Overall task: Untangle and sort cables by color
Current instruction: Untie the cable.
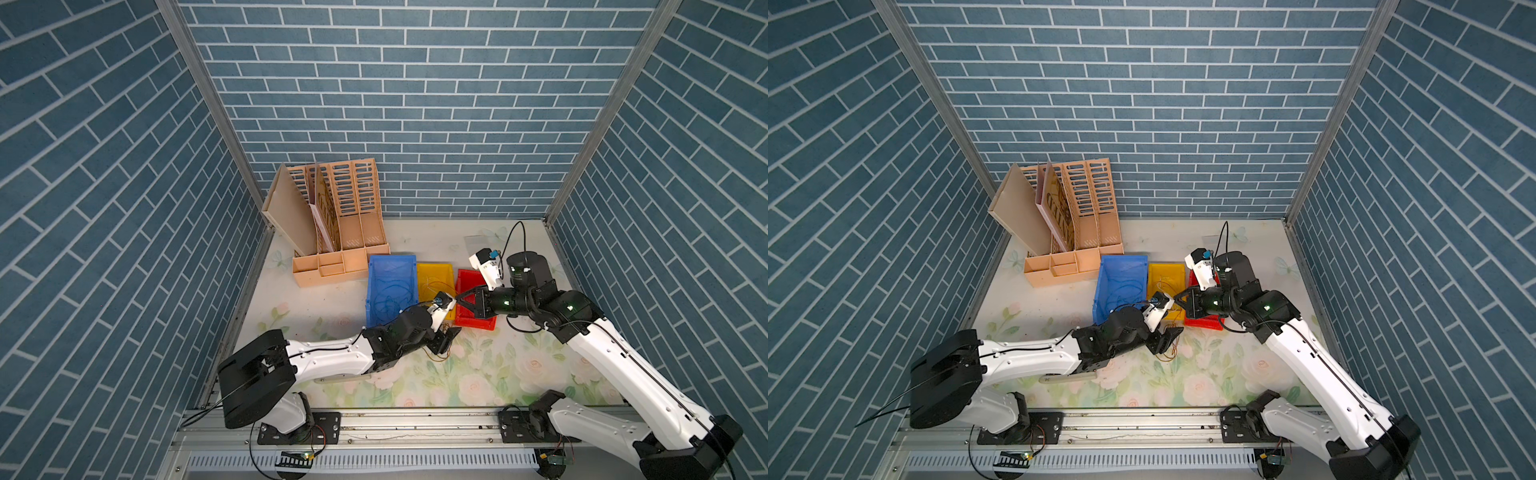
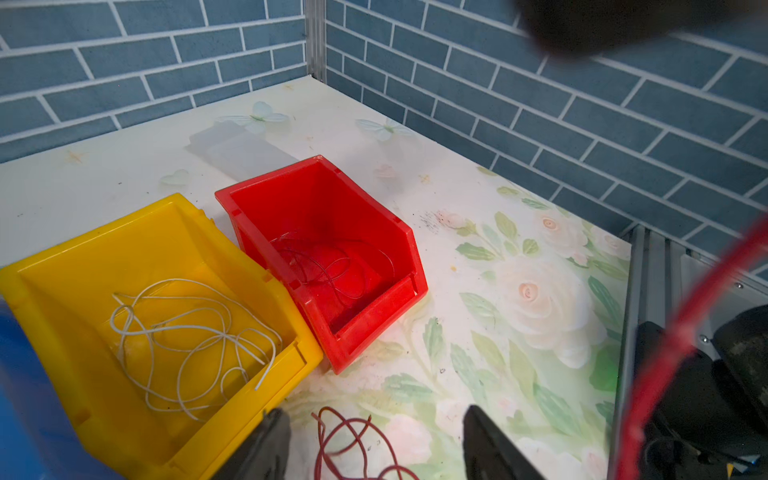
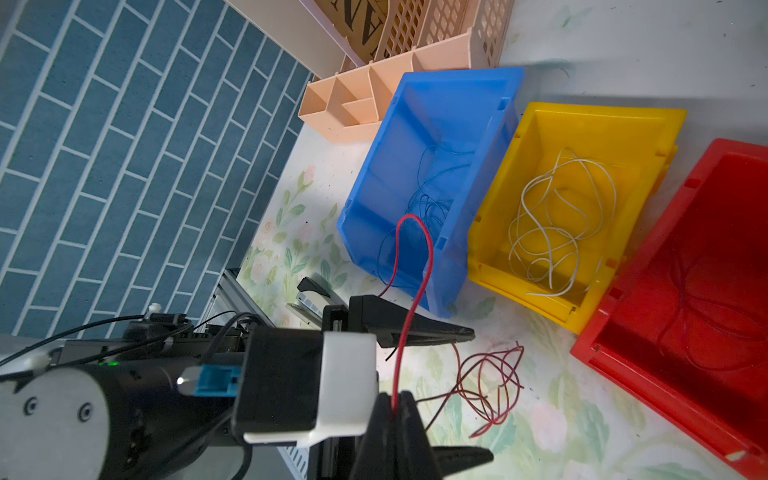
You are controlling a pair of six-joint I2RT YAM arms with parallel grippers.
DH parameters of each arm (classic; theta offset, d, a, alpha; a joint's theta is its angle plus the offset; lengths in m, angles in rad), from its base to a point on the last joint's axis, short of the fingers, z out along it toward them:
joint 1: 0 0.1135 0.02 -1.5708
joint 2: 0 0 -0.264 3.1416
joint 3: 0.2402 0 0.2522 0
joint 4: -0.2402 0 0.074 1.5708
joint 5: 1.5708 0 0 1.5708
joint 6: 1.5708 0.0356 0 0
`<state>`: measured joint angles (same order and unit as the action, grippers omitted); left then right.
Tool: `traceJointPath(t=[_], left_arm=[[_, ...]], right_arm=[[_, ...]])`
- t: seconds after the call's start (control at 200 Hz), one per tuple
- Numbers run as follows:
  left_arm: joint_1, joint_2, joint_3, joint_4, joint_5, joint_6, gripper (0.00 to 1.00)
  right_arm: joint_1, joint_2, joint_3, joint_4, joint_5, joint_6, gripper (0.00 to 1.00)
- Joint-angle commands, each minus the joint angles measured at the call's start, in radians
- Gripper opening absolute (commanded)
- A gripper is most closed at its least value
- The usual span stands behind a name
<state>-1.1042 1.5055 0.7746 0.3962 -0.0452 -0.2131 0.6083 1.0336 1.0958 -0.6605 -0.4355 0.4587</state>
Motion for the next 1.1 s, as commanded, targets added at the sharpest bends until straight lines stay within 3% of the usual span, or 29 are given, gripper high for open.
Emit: traceJointPath(t=[0.0,0.595,0.905,1.095], left_arm=[[-0.006,0.031,0.001,-0.028,-0.034,-0.006,0.59],[-0.007,0.012,0.009,-0.106,-0.012,-0.017,0.54],[-0.006,-0.086,-0.032,-0.131,-0.039,-0.042,0.54],[-0.006,-0.134,-0.042,-0.158,-0.053,-0.061,0.63]], right_arm=[[0.007,-0.029,0.06,-0.013,-0.006,0.018,0.0],[-0.079,0.038,0.354,-0.148,0.113,-0.038,0.0],[-0.144,0.039,0.347,-0.117,0.07,-0.038,0.0],[-0.197,0.033,0.286,-0.108,0.076,-0.049,0.0]])
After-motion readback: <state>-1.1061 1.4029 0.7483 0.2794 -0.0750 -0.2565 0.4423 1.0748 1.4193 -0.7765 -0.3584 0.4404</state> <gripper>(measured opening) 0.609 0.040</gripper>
